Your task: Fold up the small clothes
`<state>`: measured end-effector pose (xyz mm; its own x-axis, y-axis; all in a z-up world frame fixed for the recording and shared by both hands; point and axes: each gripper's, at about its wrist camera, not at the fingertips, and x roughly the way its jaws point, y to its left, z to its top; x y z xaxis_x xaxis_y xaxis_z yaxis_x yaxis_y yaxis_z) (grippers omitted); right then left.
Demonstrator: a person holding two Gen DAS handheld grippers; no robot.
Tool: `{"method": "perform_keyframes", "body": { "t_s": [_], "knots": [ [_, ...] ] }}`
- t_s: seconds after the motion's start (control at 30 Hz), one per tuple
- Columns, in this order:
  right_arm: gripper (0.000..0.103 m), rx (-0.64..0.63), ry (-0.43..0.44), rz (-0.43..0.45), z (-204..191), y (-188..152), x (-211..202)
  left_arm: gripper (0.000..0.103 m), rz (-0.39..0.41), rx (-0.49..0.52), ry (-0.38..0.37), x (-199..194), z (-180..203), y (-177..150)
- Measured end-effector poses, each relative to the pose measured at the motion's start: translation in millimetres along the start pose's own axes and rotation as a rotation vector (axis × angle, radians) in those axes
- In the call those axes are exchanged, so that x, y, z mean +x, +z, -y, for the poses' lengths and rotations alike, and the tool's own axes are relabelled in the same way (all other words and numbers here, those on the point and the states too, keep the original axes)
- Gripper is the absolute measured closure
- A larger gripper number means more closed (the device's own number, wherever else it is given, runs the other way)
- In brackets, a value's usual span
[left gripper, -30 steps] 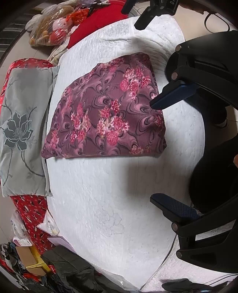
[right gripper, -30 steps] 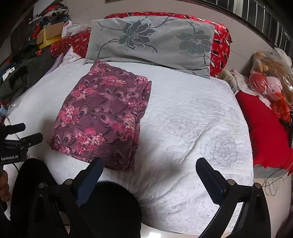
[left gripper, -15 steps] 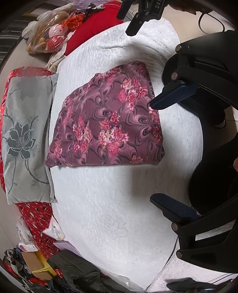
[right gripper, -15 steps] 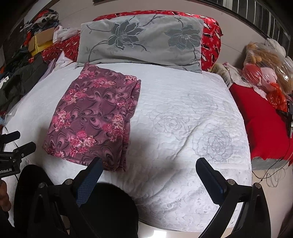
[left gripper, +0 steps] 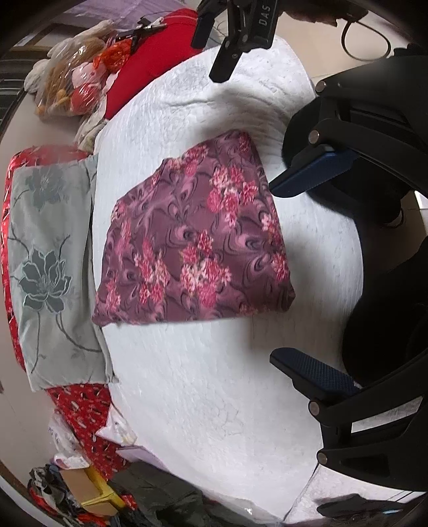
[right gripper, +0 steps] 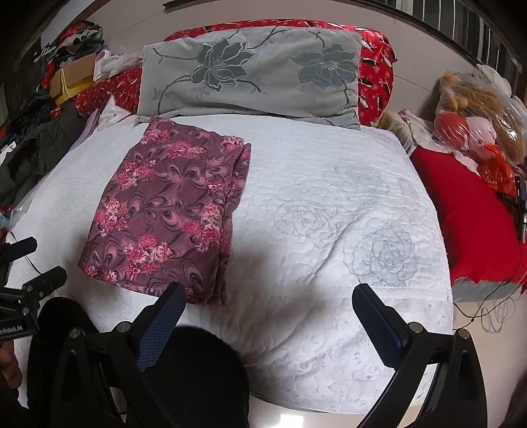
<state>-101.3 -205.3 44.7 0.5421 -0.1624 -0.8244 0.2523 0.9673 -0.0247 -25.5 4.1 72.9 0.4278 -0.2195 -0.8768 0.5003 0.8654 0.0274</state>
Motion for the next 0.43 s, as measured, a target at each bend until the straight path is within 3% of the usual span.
{"method": "perform_keyframes", "body": {
  "t_s": [0.43],
  "knots": [
    [0.001, 0.02, 0.004, -0.007, 7, -1, -1, 0.009, -0.01, 0.022, -0.034, -3, 24, 3]
  ]
}}
